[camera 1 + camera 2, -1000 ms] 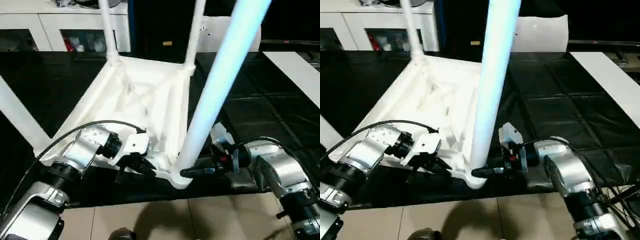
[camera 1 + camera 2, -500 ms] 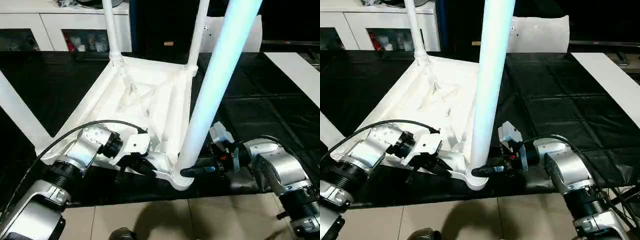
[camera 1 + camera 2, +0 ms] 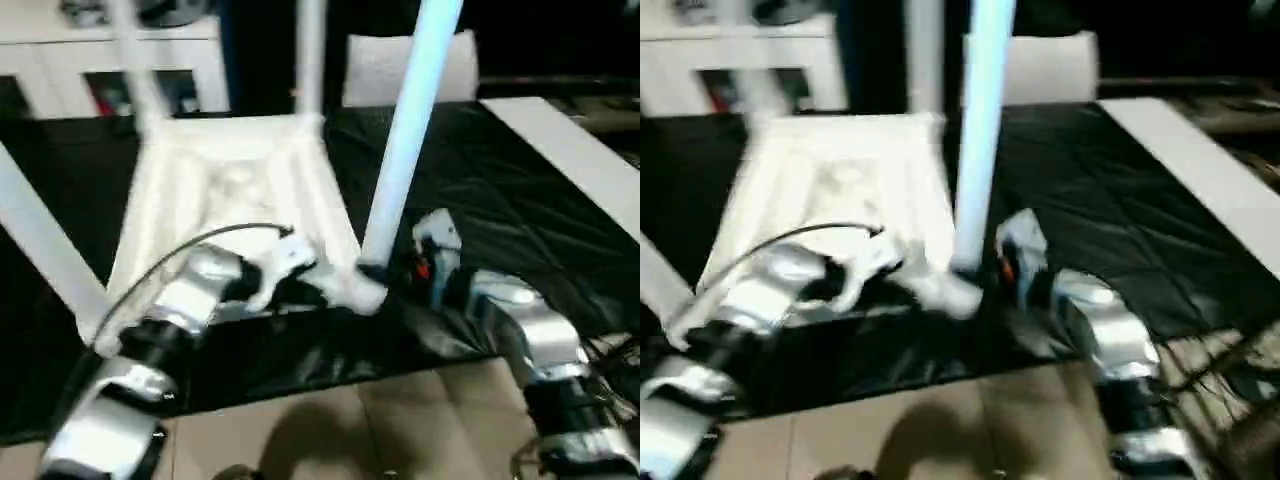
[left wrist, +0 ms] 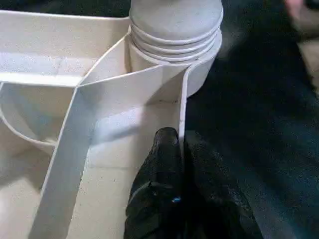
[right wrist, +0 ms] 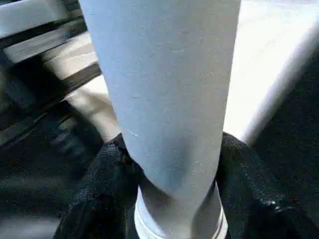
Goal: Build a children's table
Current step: Rotate leg to tighten
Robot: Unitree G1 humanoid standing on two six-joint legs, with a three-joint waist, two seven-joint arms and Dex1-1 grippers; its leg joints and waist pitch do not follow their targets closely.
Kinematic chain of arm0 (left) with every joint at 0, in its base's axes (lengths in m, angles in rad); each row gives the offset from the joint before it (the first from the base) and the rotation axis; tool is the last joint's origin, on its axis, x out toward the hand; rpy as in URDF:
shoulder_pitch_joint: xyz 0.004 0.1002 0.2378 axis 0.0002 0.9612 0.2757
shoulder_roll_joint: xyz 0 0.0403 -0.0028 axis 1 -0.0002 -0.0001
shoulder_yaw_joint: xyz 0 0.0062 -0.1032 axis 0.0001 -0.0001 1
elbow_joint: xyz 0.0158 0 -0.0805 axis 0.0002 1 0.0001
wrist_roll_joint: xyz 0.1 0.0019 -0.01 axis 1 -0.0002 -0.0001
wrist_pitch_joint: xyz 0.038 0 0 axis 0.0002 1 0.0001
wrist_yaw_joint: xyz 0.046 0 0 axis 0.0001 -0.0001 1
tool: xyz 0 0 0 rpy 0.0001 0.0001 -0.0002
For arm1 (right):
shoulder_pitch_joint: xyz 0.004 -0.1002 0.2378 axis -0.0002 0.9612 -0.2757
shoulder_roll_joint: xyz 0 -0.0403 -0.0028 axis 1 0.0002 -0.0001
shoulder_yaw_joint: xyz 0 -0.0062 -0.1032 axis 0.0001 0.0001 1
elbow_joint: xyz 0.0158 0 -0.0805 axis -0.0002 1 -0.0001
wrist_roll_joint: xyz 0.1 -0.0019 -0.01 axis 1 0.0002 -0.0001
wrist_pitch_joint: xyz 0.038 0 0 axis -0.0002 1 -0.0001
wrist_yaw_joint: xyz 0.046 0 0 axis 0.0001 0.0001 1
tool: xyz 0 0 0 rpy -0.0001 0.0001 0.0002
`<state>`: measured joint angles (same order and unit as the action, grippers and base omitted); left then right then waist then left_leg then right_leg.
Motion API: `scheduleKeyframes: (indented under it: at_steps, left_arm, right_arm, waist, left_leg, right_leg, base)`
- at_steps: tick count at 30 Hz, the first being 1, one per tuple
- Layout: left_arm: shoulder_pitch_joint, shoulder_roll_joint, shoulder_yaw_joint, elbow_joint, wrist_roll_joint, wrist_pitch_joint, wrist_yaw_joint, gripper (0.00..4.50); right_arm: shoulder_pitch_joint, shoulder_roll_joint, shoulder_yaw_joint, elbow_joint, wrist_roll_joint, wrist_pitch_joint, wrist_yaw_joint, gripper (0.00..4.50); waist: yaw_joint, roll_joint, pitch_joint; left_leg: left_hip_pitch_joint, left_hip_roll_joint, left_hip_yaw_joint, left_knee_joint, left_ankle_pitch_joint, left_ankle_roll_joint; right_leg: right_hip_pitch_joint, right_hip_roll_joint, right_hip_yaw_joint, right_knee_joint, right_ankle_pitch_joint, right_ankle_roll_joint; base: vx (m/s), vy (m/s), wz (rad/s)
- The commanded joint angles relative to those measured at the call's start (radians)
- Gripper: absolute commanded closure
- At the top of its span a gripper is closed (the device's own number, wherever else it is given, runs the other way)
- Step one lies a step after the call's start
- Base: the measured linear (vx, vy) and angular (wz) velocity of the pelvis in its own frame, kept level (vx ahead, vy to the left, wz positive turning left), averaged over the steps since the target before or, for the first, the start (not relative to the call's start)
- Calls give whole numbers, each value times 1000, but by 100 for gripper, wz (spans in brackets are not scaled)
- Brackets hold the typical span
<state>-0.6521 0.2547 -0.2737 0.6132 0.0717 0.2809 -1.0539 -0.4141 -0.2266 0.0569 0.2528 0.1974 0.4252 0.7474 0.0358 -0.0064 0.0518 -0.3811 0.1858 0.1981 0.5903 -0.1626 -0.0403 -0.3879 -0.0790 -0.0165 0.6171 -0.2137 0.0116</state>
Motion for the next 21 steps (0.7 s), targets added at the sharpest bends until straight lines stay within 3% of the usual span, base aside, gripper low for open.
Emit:
scheduleKeyframes:
  at_steps: [1, 4, 5, 8, 11, 14, 17, 21]
  left_arm:
    - [-63, -115, 43, -10, -58, 45, 162, 450]
    - [-71, -143, 59, -11, -47, 62, 223, 450]
    - [-72, -154, 60, -21, -36, 66, 243, 450]
    - [-62, -153, 49, -47, -19, 70, 239, 450]
    - [-47, -137, 28, -69, -5, 69, 218, 450]
    - [-28, -113, 15, -90, -14, 54, 181, 450]
    - [-25, -109, 15, -94, -20, 47, 170, 450]
    - [16, -20, -26, -125, -29, -58, 8, 450]
  right_arm:
    - [-26, 127, 78, 62, -19, 40, -118, 254]
    - [-54, 180, 60, 102, -47, 53, -216, 254]
    - [-68, 206, 51, 122, -54, 49, -255, 254]
    - [-59, 228, 51, 99, -49, 13, -258, 254]
    - [-41, 237, 28, 72, -30, -2, -258, 182]
    - [-14, 219, 20, 44, -26, -35, -236, 163]
    - [-9, 213, 20, 38, -26, -42, -230, 135]
    - [66, 86, 15, -58, 3, -121, -56, 101]
  waist:
    - [-3, -5, -54]
    - [-9, -5, -58]
    - [-12, -4, -61]
    - [-9, -6, -62]
    - [1, -5, -63]
    - [5, 1, -64]
    - [4, 0, -65]
    - [9, 7, -67]
  left_leg:
    - [23, 36, -34, -83, -380, -57]
    - [16, 34, -35, -84, -347, -49]
    - [14, 34, -32, -83, -318, -39]
    - [18, 34, -26, -78, -297, -16]
    - [17, 34, -21, -75, -257, 5]
    - [14, 36, -21, -76, -235, 7]
    - [15, 35, -19, -76, -224, 9]
    - [14, 38, -20, -75, -214, 22]
  right_leg:
    - [12, -60, 23, -97, -405, -170]
    - [18, -59, 22, -96, -367, -164]
    - [18, -54, 23, -92, -298, -173]
    - [17, -53, 25, -93, -251, -184]
    - [19, -51, 27, -90, -206, -188]
    - [22, -51, 27, -86, -168, -197]
    - [23, -48, 26, -84, -134, -209]
    - [27, -49, 26, -80, -77, -216]
  base:
    - [0, 0, 0]
    - [0, 0, 0]
    - [0, 0, 0]
    - [0, 0, 0]
    - [0, 0, 0]
    - [0, 0, 0]
    - [0, 0, 0]
    - [0, 0, 0]
